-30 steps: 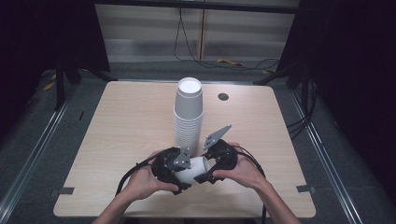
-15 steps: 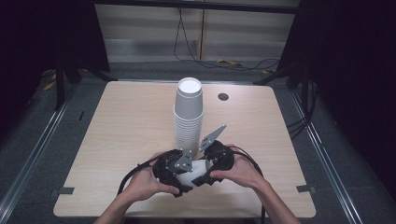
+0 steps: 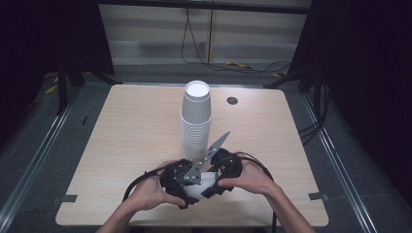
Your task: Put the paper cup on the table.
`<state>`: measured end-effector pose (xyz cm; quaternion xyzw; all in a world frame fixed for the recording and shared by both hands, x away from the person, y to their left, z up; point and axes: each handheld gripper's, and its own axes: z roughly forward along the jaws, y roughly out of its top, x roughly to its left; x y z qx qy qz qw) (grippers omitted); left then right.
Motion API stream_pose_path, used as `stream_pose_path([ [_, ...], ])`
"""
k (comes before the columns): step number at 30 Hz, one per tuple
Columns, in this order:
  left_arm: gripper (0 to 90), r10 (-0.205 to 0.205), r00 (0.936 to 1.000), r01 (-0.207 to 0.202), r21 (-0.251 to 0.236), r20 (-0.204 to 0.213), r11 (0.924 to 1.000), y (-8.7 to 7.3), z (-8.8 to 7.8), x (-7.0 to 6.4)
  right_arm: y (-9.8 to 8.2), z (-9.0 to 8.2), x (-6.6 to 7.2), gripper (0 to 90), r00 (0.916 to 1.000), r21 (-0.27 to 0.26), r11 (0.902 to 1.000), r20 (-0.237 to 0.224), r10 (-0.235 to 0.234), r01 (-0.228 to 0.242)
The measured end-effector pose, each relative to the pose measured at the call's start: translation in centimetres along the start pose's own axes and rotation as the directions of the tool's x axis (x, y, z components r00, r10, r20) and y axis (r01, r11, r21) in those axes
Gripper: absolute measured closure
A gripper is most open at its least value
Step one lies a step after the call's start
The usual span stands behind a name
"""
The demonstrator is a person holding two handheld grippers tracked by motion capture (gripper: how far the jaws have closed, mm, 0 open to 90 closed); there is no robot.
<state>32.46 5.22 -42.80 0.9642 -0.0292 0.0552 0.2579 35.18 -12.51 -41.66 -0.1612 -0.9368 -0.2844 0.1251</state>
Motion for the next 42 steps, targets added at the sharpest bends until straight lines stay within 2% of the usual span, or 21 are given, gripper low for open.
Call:
stream_pose_path([
  [4, 16.1, -0.007, 0.9999, 0.007, -0.015, -0.012, 0.9999, 0.0, 0.0, 0.0, 0.0, -0.1, 0.1, 21.7, 1.0, 0.015, 0.9999, 0.005, 0.002, -0.002],
  [5, 16.1, 0.0, 1.0, 0.0, -0.007, 0.0, 1.0, 0.1, -0.1, 0.1, 0.1, -0.2, 0.2, 22.0, 1.0, 0.021, 0.9998, 0.006, -0.003, 0.003],
  [8, 16.1, 0.0, 1.0, 0.0, -0.022, -0.009, 0.9997, 0.0, -0.1, 0.0, 0.1, -0.4, 0.2, 22.7, 0.9997, 0.021, 0.9995, 0.011, -0.023, 0.023],
  [10, 15.8, -0.041, 0.9991, 0.04, -0.066, -0.01, 0.997, -0.1, 0.1, -0.3, 0.0, -0.5, 0.1, 23.1, 0.9988, 0.023, 0.9986, 0.006, -0.048, 0.048],
  [11, 15.4, 0.012, 0.9998, -0.012, -0.037, -0.013, 0.9992, -0.1, -0.2, 0.0, 0.1, -0.4, 0.3, 23.2, 0.9994, 0.009, 0.9995, 0.014, -0.03, 0.03],
  [12, 15.1, 0.018, 0.9997, -0.018, -0.044, -0.014, 0.9988, -0.2, -0.2, 0.1, 0.1, -0.5, 0.3, 23.3, 0.9992, 0.013, 0.9994, 0.019, -0.034, 0.033],
  [13, 14.9, 0.001, 0.9999, -0.002, -0.058, -0.012, 0.9983, -0.3, -0.3, 0.0, 0.0, -0.6, 0.3, 23.4, 0.9993, 0.005, 0.9994, 0.019, -0.033, 0.033],
  [18, 13.7, 0.02, 0.9996, -0.021, -0.079, -0.019, 0.9967, -0.5, -0.5, 0.2, 0.1, -0.7, 0.5, 23.6, 0.9993, 0.006, 0.9995, 0.02, -0.033, 0.032],
  [19, 13.4, -0.055, 0.9983, 0.052, -0.15, -0.018, 0.9873, -0.7, -0.2, -0.2, 0.1, -0.8, 0.5, 23.7, 0.9989, 0.005, 0.9992, 0.026, -0.04, 0.04],
  [23, 13.3, -0.063, 0.998, 0.06, -0.181, -0.009, 0.9816, -1.0, -0.6, 0.1, 0.1, -0.9, 0.6, 23.9, 0.9963, -0.016, 0.9973, 0.05, -0.07, 0.071],
  [28, 13.3, -0.065, 0.9978, 0.061, -0.198, -0.014, 0.9783, -1.1, -0.7, 0.0, 0.1, -0.9, 0.6, 23.9, 0.9966, -0.023, 0.9976, 0.051, -0.065, 0.066],
  [29, 13.3, -0.064, 0.9978, 0.059, -0.199, -0.019, 0.9783, -1.1, -0.7, 0.0, 0.0, -1.0, 0.7, 23.9, 0.9979, -0.016, 0.9987, 0.044, -0.047, 0.048],
  [30, 13.2, -0.069, 0.9975, 0.065, -0.199, -0.014, 0.9778, -1.1, -0.8, 0.0, -0.1, -1.0, 0.6, 23.9, 0.9967, -0.025, 0.9977, 0.053, -0.061, 0.063],
  [33, 13.7, -0.084, 0.9965, 0.082, -0.237, 0.0, 0.968, -1.2, -1.2, 0.3, -0.4, -1.1, 0.6, 23.9, 0.9969, -0.032, 0.998, 0.058, -0.053, 0.055],
  [34, 14.2, -0.108, 0.9942, 0.104, -0.265, -0.002, 0.9586, -1.3, -1.3, 0.2, -0.5, -1.2, 0.6, 23.9, 0.9973, -0.026, 0.9984, 0.054, -0.049, 0.05],
  [35, 14.3, -0.107, 0.9942, 0.102, -0.272, -0.005, 0.9568, -1.4, -1.5, 0.2, -0.5, -1.2, 0.5, 23.9, 0.9966, -0.034, 0.9977, 0.06, -0.057, 0.059],
  [36, 14.7, -0.117, 0.9931, 0.111, -0.292, -0.004, 0.9501, -1.5, -1.7, 0.3, -0.6, -1.3, 0.7, 23.8, 0.9976, -0.022, 0.9992, 0.063, -0.031, 0.032],
  [37, 15.7, -0.133, 0.9911, 0.125, -0.303, -0.005, 0.9448, -1.6, -1.9, 0.2, -0.7, -1.3, 0.5, 23.8, 0.9966, -0.031, 0.9981, 0.064, -0.051, 0.053],
  [38, 15.8, -0.138, 0.9903, 0.129, -0.305, -0.009, 0.9434, -1.7, -2.1, 0.3, -0.8, -1.4, 0.6, 23.8, 0.9967, -0.031, 0.9988, 0.074, -0.034, 0.037],
  [41, 16.7, -0.179, 0.9838, 0.165, -0.355, -0.007, 0.9202, -2.2, -2.5, 0.4, -1.2, -1.4, 0.5, 23.8, 0.9966, -0.051, 0.9981, 0.077, -0.03, 0.034],
  [42, 16.8, -0.187, 0.9823, 0.173, -0.364, -0.005, 0.9152, -2.4, -2.6, 0.5, -1.4, -1.5, 0.5, 23.8, 0.9964, -0.05, 0.9982, 0.079, -0.03, 0.034],
])
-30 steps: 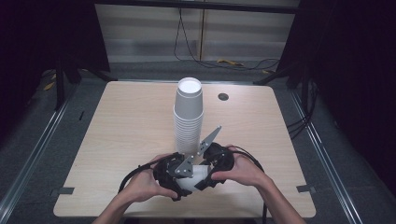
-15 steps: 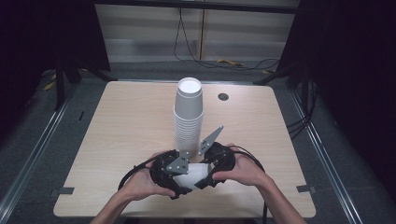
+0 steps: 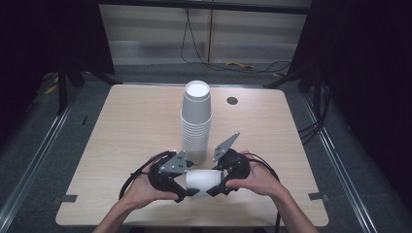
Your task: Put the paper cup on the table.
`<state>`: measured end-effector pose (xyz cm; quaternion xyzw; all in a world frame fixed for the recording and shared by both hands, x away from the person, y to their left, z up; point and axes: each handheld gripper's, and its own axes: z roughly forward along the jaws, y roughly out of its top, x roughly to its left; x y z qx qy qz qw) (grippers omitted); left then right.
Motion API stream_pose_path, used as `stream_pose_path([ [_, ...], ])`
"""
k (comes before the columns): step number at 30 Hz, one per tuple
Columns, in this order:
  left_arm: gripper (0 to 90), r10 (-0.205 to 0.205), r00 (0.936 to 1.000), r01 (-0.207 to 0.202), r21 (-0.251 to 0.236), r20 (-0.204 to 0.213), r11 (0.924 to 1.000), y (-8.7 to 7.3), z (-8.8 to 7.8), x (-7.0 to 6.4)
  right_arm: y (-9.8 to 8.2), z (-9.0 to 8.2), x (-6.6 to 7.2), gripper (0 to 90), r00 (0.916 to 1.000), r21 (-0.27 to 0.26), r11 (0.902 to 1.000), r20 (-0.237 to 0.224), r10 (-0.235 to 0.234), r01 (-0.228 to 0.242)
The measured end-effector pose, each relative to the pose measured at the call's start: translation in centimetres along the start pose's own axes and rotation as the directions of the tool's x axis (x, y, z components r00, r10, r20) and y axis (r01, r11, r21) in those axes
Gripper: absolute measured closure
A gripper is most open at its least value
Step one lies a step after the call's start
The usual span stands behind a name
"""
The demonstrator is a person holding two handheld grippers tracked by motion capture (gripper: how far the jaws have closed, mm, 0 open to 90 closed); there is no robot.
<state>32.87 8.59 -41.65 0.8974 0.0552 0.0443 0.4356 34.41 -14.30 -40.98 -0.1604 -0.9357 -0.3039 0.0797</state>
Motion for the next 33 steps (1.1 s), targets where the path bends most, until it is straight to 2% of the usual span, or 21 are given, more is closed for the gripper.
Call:
stream_pose_path([
  [4, 15.9, -0.056, 0.9984, 0.057, -0.04, 0.01, 0.9976, -0.3, -0.4, 0.5, -0.7, 0.1, -0.1, 23.7, 0.9998, -0.015, 0.9997, 0.009, 0.02, -0.02],
  [5, 15.7, -0.05, 0.9987, 0.051, -0.045, 0.009, 0.9977, -0.3, -0.5, 0.6, -0.9, 0.1, -0.2, 23.7, 0.9997, -0.024, 0.9994, 0.004, 0.023, -0.023],
  [6, 15.8, -0.06, 0.9982, 0.06, -0.064, 0.011, 0.9961, -0.4, -0.7, 0.6, -1.0, 0.1, -0.3, 23.7, 0.9997, -0.026, 0.9994, 0.006, 0.023, -0.023],
  [8, 15.8, -0.071, 0.9973, 0.072, -0.073, 0.019, 0.9947, -0.6, -1.1, 0.8, -1.3, 0.1, -0.4, 23.6, 0.9993, -0.038, 0.9986, 0.008, 0.036, -0.036],
  [12, 15.8, -0.097, 0.9948, 0.1, -0.122, 0.033, 0.9875, -0.8, -1.6, 1.0, -1.5, -0.1, -0.5, 23.5, 0.9991, -0.067, 0.997, 0.015, 0.041, -0.04],
  [15, 15.8, -0.086, 0.9955, 0.091, -0.135, 0.04, 0.9867, -1.0, -1.9, 1.1, -1.7, -0.1, -0.4, 23.5, 0.9989, -0.092, 0.9949, 0.021, 0.042, -0.04],
  [16, 15.8, -0.097, 0.9942, 0.104, -0.16, 0.045, 0.9817, -1.2, -2.0, 1.1, -1.8, -0.1, -0.4, 23.5, 0.999, -0.101, 0.9941, 0.019, 0.041, -0.039],
  [19, 15.8, -0.122, 0.9919, 0.127, -0.206, 0.038, 0.9704, -1.5, -2.3, 1.4, -2.0, -0.4, -0.3, 23.6, 0.9981, -0.146, 0.9889, 0.049, 0.036, -0.028],
  [22, 15.8, -0.154, 0.9872, 0.159, -0.258, 0.04, 0.9529, -1.8, -2.6, 1.7, -2.3, -0.6, -0.3, 23.6, 0.9974, -0.187, 0.982, 0.062, 0.037, -0.025],
  [26, 15.8, -0.185, 0.9816, 0.191, -0.279, 0.049, 0.9411, -2.1, -2.7, 2.0, -2.5, -0.8, -0.4, 23.6, 0.9973, -0.214, 0.9765, 0.063, 0.039, -0.025],
  [31, 15.7, -0.186, 0.9815, 0.191, -0.294, 0.046, 0.9365, -2.3, -2.5, 2.1, -2.9, -1.0, -0.5, 23.6, 0.998, -0.268, 0.9627, 0.04, 0.049, -0.037],
  [33, 15.6, -0.194, 0.9799, 0.199, -0.305, 0.047, 0.9315, -2.4, -2.4, 2.1, -2.9, -1.0, -0.4, 23.6, 0.9982, -0.281, 0.9591, 0.038, 0.046, -0.033],
])
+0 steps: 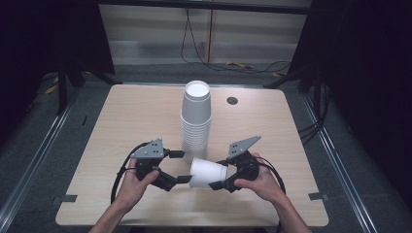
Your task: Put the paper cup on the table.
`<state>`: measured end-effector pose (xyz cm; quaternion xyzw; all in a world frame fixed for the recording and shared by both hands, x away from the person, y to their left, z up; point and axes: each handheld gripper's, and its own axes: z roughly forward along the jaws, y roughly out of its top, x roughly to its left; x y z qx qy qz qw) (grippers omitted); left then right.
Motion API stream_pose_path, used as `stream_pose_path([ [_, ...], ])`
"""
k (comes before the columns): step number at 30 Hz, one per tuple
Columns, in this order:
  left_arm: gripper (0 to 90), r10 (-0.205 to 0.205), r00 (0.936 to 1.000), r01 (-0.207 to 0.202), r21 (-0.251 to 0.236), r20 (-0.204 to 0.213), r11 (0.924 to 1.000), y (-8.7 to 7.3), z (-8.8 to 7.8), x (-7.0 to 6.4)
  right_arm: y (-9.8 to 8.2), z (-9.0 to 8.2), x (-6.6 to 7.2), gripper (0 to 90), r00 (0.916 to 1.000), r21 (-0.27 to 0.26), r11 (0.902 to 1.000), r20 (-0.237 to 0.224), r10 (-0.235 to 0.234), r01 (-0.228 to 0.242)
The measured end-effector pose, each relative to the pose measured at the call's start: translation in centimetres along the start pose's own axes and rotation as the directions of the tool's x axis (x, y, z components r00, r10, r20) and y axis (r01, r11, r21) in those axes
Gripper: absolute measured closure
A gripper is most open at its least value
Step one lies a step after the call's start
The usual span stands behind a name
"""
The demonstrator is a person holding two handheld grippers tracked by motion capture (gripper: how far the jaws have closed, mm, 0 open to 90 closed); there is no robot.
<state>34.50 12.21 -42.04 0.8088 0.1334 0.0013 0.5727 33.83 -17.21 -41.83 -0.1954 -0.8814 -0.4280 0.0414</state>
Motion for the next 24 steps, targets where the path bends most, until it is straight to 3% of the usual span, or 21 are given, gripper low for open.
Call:
stream_pose_path([
  [8, 15.6, 0.022, 0.9986, -0.022, -0.006, -0.048, 0.9997, 0.15, -0.09, -0.22, -0.11, -0.37, 0.26, 23.6, 0.9997, -0.069, 0.9975, 0.02, -0.015, 0.016],
  [13, 15.6, -0.002, 0.9999, 0.002, -0.027, 0.012, 0.9996, 0.09, -0.14, -0.13, -0.28, -0.43, 0.27, 23.6, 0.9997, -0.092, 0.9957, 0.02, -0.011, 0.013],
  [17, 15.6, -0.009, 0.9999, 0.009, -0.041, 0.012, 0.9991, -0.04, -0.05, -0.4, -0.35, -0.47, 0.11, 23.4, 1.0, -0.115, 0.9934, 0.004, -0.008, 0.009],
  [20, 15.5, -0.01, 0.9975, 0.015, -0.07, 0.07, 0.9974, -0.15, -0.08, -0.3, -0.42, -0.48, 0.08, 23.3, 1.0, -0.131, 0.9914, 0.006, -0.005, 0.006],
  [24, 15.6, -0.001, 0.9974, 0.006, -0.071, 0.071, 0.9975, -0.2, 0.22, -0.44, -0.41, -0.51, 0.09, 23.4, 0.9999, -0.153, 0.9882, -0.01, -0.009, 0.007],
])
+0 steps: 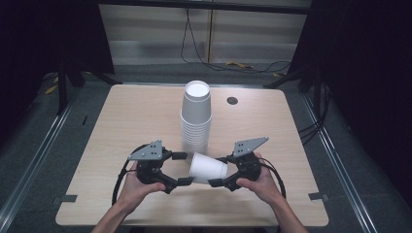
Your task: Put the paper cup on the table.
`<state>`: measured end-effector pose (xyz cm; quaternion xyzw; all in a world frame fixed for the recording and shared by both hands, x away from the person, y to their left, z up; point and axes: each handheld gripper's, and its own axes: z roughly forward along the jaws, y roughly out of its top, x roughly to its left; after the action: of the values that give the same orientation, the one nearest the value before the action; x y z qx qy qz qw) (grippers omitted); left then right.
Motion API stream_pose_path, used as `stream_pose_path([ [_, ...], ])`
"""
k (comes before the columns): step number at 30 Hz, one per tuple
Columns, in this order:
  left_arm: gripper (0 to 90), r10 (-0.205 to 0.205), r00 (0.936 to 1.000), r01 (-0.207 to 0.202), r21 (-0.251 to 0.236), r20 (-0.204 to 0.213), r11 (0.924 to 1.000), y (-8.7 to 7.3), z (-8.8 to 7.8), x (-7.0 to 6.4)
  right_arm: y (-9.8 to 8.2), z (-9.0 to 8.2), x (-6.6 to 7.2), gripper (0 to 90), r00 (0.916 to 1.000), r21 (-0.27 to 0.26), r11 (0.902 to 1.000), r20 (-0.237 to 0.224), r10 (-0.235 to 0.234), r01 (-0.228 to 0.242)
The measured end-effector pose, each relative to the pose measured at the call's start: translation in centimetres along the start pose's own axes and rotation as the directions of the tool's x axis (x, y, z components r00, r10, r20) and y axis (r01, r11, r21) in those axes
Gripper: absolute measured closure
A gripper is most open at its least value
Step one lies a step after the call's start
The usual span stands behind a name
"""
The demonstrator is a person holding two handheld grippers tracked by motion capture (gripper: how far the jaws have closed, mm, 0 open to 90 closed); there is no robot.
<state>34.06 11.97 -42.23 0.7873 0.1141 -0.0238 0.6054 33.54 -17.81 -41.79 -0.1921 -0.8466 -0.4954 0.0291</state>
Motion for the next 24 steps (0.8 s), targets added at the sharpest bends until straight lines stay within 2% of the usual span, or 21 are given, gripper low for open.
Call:
stream_pose_path([
  [2, 15.6, 0.003, 0.9999, -0.003, 0.005, -0.01, 1.0, -0.1, 0.2, 0.0, 0.0, 0.0, 0.1, 23.3, 0.9999, -0.007, 1.0, -0.01, 0.001, -0.001],
  [6, 15.5, -0.014, 0.9999, 0.014, 0.002, 0.002, 0.9999, -0.3, 0.6, 0.1, 0.1, 0.0, 0.2, 23.3, 0.9998, -0.023, 0.9997, -0.019, -0.006, 0.005],
  [8, 15.5, -0.012, 0.9996, 0.012, 0.011, -0.026, 0.9999, -0.2, 0.7, 0.2, 0.1, 0.1, 0.2, 23.3, 0.9994, -0.031, 0.9995, -0.034, -0.009, 0.008],
  [9, 15.5, -0.023, 0.9997, 0.023, 0.014, -0.009, 0.9996, -0.3, 0.7, 0.5, 0.2, 0.1, 0.2, 23.3, 0.9993, -0.034, 0.9994, -0.036, -0.008, 0.006],
  [10, 15.3, -0.027, 0.9995, 0.027, 0.011, -0.016, 0.9996, -0.4, 0.8, 0.5, 0.2, 0.1, 0.2, 23.4, 0.999, -0.036, 0.9993, -0.042, -0.012, 0.011],
  [13, 14.5, -0.03, 0.9995, 0.03, 0.012, 0.011, 0.9995, -0.6, 1.0, 0.7, 0.3, 0.0, 0.2, 23.4, 0.999, -0.039, 0.9991, -0.043, -0.015, 0.014],
  [18, 3.3, -0.037, 0.9993, 0.037, 0.016, -0.01, 0.9992, -0.6, 1.4, 0.6, 0.4, 0.0, 0.4, 23.5, 0.9979, -0.042, 0.9989, -0.06, -0.024, 0.022],
  [20, 1.6, -0.032, 0.9995, 0.032, 0.007, 0.007, 0.9995, -0.5, 1.5, 0.6, 0.5, 0.0, 0.4, 23.5, 0.9976, -0.047, 0.9985, -0.062, -0.032, 0.029],
  [21, 1.9, -0.032, 0.9995, 0.032, 0.008, -0.003, 0.9995, -0.4, 1.5, 0.5, 0.6, 0.0, 0.5, 23.5, 0.9972, -0.052, 0.9982, -0.067, -0.034, 0.031],
  [24, 1.7, -0.027, 0.9992, 0.027, -0.007, 0.028, 0.9996, -0.3, 1.7, 0.4, 0.8, 0.0, 0.7, 23.5, 0.9963, -0.066, 0.9972, -0.075, -0.041, 0.036],
])
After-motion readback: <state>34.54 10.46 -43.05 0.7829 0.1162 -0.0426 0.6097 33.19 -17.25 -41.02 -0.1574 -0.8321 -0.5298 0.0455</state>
